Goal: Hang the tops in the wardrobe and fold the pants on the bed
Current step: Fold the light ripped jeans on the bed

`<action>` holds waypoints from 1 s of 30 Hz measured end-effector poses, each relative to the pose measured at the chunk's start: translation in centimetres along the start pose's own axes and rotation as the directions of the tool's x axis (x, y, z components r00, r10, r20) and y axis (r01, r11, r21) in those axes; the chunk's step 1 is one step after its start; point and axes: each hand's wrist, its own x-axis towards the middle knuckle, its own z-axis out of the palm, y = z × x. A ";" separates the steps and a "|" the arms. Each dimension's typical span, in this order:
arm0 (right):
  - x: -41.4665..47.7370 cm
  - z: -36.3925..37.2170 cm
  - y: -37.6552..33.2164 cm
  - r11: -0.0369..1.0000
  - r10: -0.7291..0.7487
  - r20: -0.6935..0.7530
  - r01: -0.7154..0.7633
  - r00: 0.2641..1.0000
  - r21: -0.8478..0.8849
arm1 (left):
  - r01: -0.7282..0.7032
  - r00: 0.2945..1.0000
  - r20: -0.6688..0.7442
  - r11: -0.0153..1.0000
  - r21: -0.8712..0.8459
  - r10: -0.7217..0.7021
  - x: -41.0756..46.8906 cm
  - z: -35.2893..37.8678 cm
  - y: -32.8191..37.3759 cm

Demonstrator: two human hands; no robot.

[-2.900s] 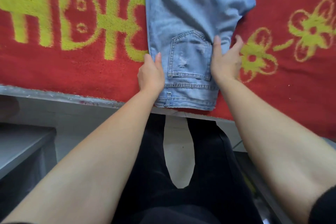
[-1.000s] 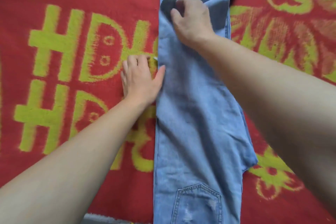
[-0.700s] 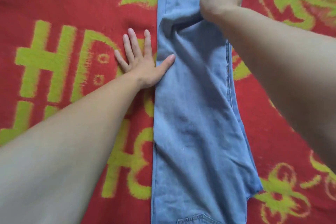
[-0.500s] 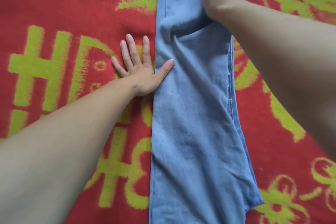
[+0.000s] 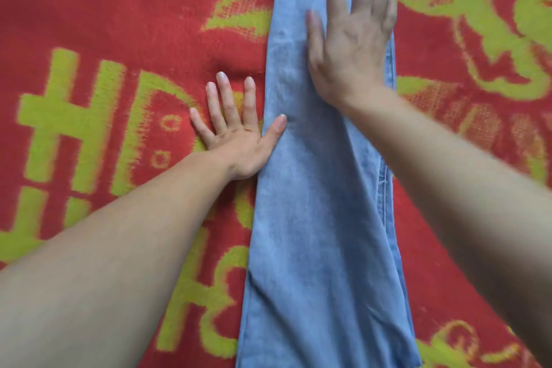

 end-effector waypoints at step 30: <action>-19.2 -1.1 9.1 0.816 0.500 0.042 -0.486 0.865 0.314 | -0.200 0.939 -0.297 0.978 -0.066 0.173 -12.1 9.3 -1.4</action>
